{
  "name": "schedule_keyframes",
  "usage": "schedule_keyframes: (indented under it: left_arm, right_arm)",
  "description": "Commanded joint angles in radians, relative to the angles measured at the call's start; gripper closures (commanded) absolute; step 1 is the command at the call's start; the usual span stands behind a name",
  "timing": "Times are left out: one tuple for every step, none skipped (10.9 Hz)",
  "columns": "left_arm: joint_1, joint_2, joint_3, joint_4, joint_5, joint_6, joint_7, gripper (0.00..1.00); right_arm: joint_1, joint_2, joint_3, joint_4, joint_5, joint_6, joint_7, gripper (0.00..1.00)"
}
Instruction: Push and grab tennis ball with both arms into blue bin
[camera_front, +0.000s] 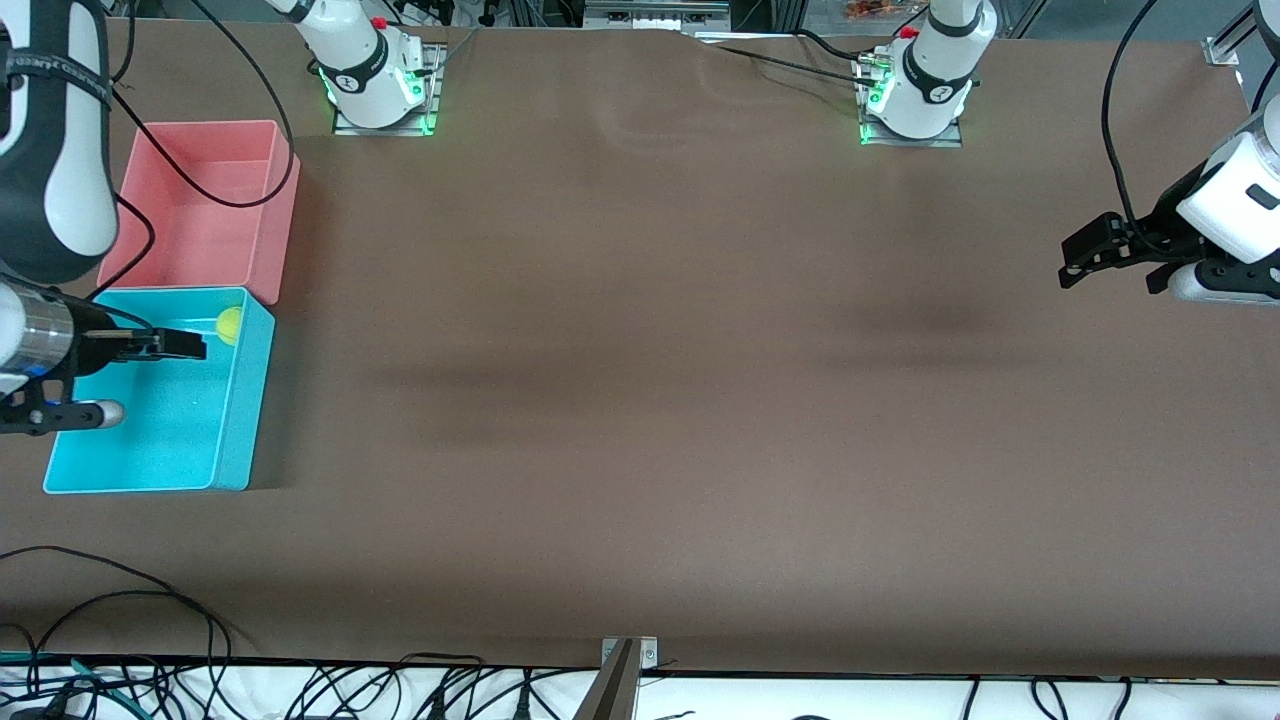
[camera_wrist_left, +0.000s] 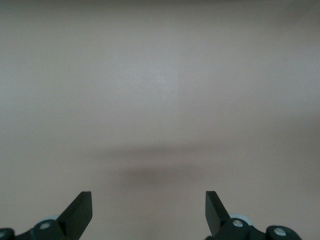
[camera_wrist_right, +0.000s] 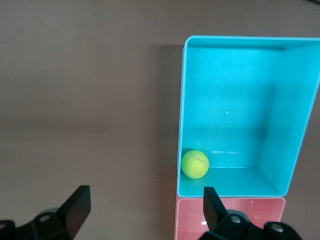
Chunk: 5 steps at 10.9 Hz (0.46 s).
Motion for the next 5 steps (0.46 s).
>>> schedule_keyframes:
  left_arm:
    - [0.002, 0.013, -0.008, 0.038, 0.009, -0.035, -0.055, 0.00]
    - [0.002, 0.014, -0.008, 0.039, 0.011, -0.035, -0.055, 0.00]
    - [0.002, 0.014, -0.011, 0.042, 0.011, -0.035, -0.055, 0.00]
    - [0.001, 0.014, -0.011, 0.044, 0.009, -0.035, -0.055, 0.00]
    - [0.002, 0.014, -0.010, 0.044, 0.008, -0.035, -0.055, 0.00]
  right_arm:
    - [0.003, -0.005, -0.022, 0.074, -0.007, -0.045, 0.038, 0.00]
    - [0.005, -0.011, -0.020, 0.074, -0.005, -0.048, 0.061, 0.00]
    - [0.005, -0.019, -0.016, 0.074, -0.004, -0.049, 0.061, 0.00]
    - [0.006, -0.041, -0.007, 0.074, -0.004, -0.045, 0.062, 0.00]
    - [0.002, -0.104, 0.022, 0.011, -0.007, -0.036, 0.088, 0.00]
